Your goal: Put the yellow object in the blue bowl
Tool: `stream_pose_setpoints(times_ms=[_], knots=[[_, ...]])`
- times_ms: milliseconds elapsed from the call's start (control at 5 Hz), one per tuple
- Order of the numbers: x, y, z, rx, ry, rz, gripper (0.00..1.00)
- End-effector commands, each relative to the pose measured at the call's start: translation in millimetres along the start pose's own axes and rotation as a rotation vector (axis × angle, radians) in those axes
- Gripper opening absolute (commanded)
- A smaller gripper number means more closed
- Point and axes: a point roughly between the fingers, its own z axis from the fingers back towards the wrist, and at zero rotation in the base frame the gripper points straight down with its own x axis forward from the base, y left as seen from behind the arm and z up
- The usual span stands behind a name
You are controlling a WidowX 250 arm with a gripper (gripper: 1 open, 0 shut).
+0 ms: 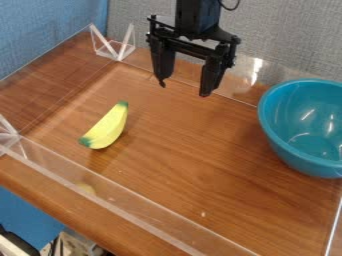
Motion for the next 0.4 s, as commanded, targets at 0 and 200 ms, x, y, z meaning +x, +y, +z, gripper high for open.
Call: stream_pose_setpoints(times_ms=[0,200], knots=[[-13.2,27,-14.2,0.010,0.005,-0.007,1.00],[-27.0,57,-27.3,0.027,-0.005,-0.035,1.00]])
